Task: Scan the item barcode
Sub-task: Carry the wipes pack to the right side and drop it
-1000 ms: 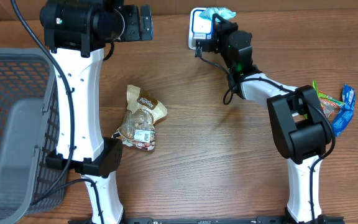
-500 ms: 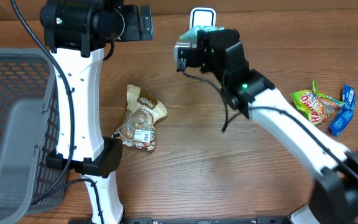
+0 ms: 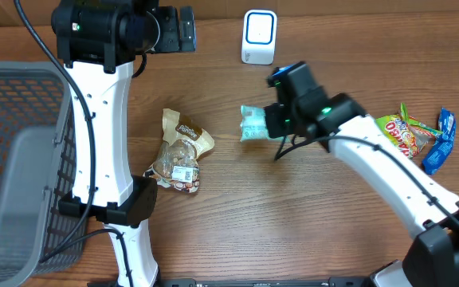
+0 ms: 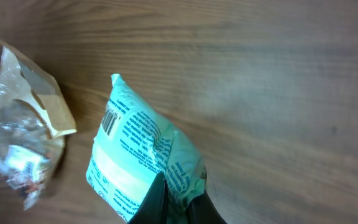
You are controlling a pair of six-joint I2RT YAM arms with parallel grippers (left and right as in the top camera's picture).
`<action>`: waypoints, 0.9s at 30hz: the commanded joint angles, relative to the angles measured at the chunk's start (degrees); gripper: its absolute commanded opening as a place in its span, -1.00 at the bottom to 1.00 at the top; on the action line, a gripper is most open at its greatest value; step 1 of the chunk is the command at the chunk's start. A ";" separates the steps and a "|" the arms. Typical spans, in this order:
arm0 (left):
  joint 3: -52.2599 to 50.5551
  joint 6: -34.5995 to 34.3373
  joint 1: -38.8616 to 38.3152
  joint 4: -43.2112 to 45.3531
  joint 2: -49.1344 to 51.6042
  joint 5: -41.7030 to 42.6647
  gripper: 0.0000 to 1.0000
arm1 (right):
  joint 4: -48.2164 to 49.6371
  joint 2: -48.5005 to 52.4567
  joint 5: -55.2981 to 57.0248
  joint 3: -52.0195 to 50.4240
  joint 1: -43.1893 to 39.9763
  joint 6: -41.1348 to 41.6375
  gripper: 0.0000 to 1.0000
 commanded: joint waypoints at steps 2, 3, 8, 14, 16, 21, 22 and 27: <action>-0.09 1.11 0.24 0.24 0.00 -0.52 0.99 | -3.85 -8.28 -19.58 0.46 -15.19 4.57 -0.92; -0.09 1.11 0.24 0.24 0.00 -0.52 1.00 | -5.14 -9.38 -20.83 0.46 -18.49 4.57 -0.93; -0.09 1.11 0.24 0.24 0.00 -0.52 0.99 | -15.65 -12.11 -17.86 0.44 -38.88 4.55 -0.92; -0.09 1.11 0.24 0.24 0.00 -0.52 0.99 | -17.75 -10.73 -11.45 -1.84 -49.99 4.57 -0.93; -0.09 1.11 0.24 0.24 0.00 -0.52 1.00 | -16.96 -10.51 -11.26 -3.37 -50.88 4.57 -0.92; -0.09 1.11 0.24 0.24 0.00 -0.52 1.00 | -13.18 -10.12 -8.31 -7.41 -51.08 4.90 -0.85; -0.09 1.11 0.24 0.24 0.00 -0.52 1.00 | -13.07 -9.99 -7.45 -7.61 -51.08 5.51 -0.85; -0.09 1.11 0.24 0.24 0.00 -0.52 1.00 | -12.83 -9.84 -6.73 -7.80 -51.08 5.62 0.17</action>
